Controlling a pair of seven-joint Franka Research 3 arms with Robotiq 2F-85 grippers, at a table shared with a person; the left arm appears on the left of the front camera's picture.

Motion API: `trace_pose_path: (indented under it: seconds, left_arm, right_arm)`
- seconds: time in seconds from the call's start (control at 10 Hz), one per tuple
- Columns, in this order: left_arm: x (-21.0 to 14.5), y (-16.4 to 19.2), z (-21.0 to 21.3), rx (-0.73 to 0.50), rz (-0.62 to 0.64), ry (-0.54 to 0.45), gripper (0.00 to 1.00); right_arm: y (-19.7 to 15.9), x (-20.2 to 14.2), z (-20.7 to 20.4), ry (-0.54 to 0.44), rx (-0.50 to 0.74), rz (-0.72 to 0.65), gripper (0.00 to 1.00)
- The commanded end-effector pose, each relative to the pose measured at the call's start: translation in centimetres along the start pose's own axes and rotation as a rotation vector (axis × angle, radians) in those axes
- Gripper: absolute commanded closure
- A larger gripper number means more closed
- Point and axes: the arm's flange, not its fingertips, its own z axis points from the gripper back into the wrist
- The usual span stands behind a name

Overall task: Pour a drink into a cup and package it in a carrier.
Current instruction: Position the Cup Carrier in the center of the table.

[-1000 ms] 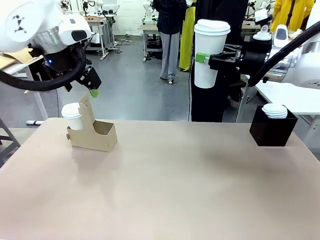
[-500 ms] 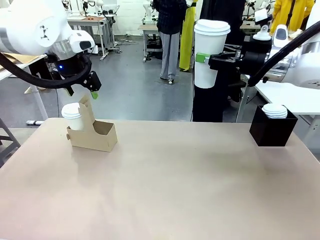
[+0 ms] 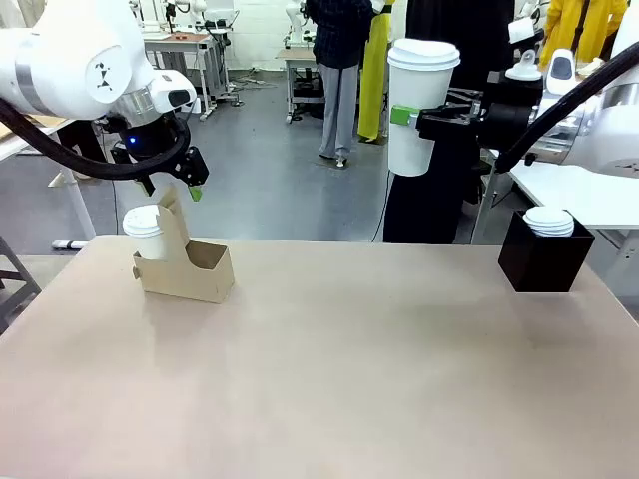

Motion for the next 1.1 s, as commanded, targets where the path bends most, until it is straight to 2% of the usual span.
trace_pose_path:
  seconds: [0.0,0.3,0.4,0.5,0.6,0.8,0.9,1.0]
  left_arm:
    - [-0.3,0.2,0.3,0.003,-0.009,-0.001,0.0]
    - [0.5,0.6,-0.6,0.008,0.018,0.016,0.0]
    - [0.4,0.7,-0.8,0.008,0.008,0.02,0.58]
    - [0.4,0.9,-0.9,0.017,0.012,0.018,0.58]
    - [0.6,1.0,-1.0,0.014,0.013,0.023,1.0]
    - [0.7,1.3,-1.3,0.006,0.014,0.034,1.0]
    - [0.7,1.4,-1.5,0.005,0.014,0.039,0.85]
    - [0.7,1.4,-1.5,0.005,0.017,0.042,0.95]
  right_arm:
    - [0.1,0.5,-0.6,-0.011,-0.02,0.018,0.19]
    - [0.1,0.5,-0.6,-0.011,-0.02,0.018,0.19]
    - [0.1,0.5,-0.6,-0.011,-0.02,0.018,0.19]
    - [0.1,0.5,-0.6,-0.011,-0.02,0.018,0.19]
    - [0.1,0.5,-0.6,-0.011,-0.02,0.018,0.19]
    - [0.1,0.5,-0.6,-0.011,-0.02,0.018,0.19]
    - [0.1,0.5,-0.6,-0.011,-0.02,0.018,0.19]
    - [0.1,0.5,-0.6,-0.011,-0.02,0.018,0.19]
